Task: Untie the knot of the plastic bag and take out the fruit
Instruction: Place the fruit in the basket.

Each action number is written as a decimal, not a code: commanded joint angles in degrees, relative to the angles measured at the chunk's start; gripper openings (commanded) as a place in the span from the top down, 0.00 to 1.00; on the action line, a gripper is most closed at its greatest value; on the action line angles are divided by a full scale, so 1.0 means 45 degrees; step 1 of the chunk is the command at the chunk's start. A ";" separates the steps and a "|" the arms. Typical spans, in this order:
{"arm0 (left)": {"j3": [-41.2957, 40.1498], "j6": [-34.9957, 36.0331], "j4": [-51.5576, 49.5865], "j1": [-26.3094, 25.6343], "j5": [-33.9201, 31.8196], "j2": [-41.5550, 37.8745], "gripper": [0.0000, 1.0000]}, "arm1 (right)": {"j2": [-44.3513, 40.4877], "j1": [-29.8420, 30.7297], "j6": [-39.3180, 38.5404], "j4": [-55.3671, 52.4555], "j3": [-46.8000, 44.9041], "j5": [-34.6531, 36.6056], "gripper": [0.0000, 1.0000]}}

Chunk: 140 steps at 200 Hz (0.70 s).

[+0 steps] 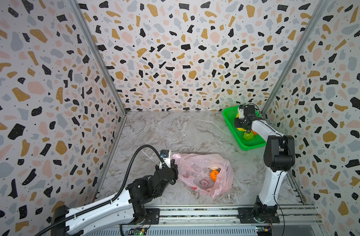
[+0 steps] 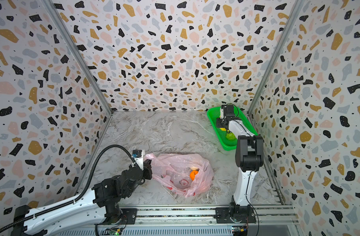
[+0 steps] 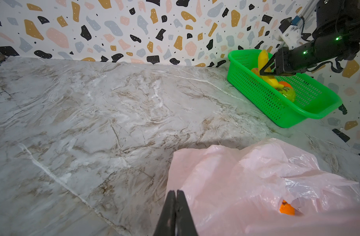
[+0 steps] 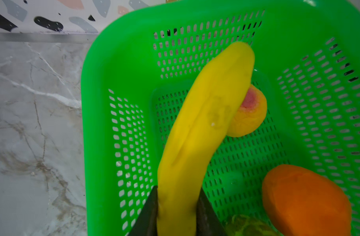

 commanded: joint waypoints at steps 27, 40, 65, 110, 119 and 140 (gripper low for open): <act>-0.0147 -0.0023 0.0449 -0.0045 -0.0039 -0.0142 1.00 | -0.0397 -0.0033 0.0025 -0.0756 0.0660 0.0136 0.54; -0.0141 -0.0010 0.0474 -0.0040 -0.0022 -0.0155 1.00 | -0.0521 -0.0038 0.0039 -0.0793 0.0611 0.0033 0.50; -0.0151 0.0035 0.0604 -0.0036 0.0126 -0.0168 1.00 | -0.0913 0.0016 0.0101 -0.1165 0.0558 -0.0299 0.49; -0.0432 0.0323 0.1459 -0.0037 0.0879 -0.0457 1.00 | -0.2908 0.0840 0.0136 -0.2657 -0.0211 -0.1210 0.42; -0.0542 0.0419 0.1748 -0.0046 0.1079 -0.0629 1.00 | -0.3430 0.1078 0.0117 -0.3100 -0.0424 -0.1564 0.39; -0.0802 0.0623 0.2371 -0.0041 0.1556 -0.0967 1.00 | -0.4847 0.1850 0.0135 -0.4193 -0.1036 -0.2733 0.36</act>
